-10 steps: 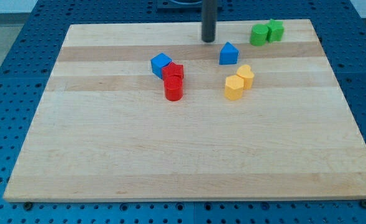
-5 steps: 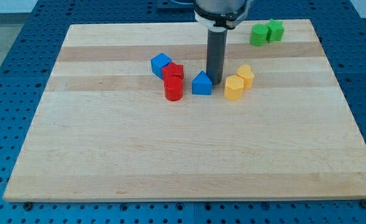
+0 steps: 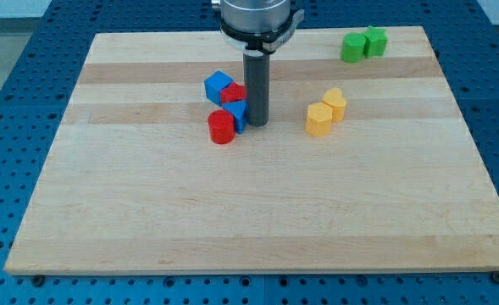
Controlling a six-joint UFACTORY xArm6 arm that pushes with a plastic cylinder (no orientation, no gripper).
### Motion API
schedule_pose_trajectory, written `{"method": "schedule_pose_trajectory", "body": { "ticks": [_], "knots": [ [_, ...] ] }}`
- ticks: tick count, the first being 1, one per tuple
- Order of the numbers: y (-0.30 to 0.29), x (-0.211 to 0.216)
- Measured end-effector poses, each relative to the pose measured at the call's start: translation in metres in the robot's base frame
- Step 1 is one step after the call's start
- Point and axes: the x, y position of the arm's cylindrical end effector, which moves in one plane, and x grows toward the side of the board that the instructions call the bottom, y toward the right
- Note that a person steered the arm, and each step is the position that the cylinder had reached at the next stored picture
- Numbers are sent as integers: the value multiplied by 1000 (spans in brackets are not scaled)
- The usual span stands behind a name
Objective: Put the blue triangle in between the red blocks
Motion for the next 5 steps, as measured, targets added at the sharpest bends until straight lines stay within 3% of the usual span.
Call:
{"method": "schedule_pose_trajectory", "body": {
  "ticks": [5],
  "knots": [
    [-3, -11]
  ]
}}
